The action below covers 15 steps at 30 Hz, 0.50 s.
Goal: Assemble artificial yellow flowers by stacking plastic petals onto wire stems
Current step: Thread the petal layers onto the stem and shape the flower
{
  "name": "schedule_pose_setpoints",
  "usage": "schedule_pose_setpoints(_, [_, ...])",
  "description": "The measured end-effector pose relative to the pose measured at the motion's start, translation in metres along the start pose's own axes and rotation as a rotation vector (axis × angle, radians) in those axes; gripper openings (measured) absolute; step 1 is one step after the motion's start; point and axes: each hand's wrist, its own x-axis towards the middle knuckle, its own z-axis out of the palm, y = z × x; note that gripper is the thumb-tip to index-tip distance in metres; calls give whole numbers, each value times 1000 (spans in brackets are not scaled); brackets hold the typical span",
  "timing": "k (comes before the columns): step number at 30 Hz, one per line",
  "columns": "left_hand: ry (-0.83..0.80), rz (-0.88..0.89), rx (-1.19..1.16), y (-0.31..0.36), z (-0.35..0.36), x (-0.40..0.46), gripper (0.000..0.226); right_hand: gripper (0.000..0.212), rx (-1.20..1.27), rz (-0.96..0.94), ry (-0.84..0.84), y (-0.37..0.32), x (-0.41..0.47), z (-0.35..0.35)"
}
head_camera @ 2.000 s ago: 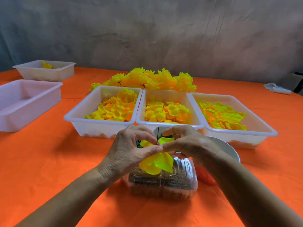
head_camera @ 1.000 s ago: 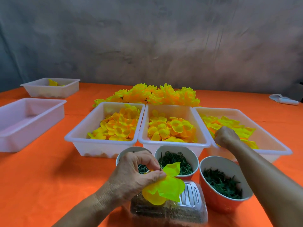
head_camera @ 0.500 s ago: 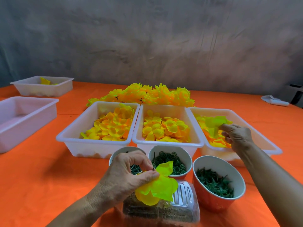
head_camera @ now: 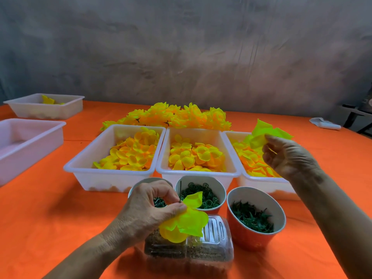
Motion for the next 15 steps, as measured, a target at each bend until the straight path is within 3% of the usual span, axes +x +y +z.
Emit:
schedule_pose_setpoints(5, [11,-5,6,7,-2,-2,11,8,-132,39,-285,6,-39,41])
schedule_pose_setpoints(7, [59,45,34,15,-2,-5,13,14,-152,111,-391,12,-55,57])
schedule_pose_setpoints(15, [156,105,89,30,0,-8,17,18,-211,253,-420,41,-74,91])
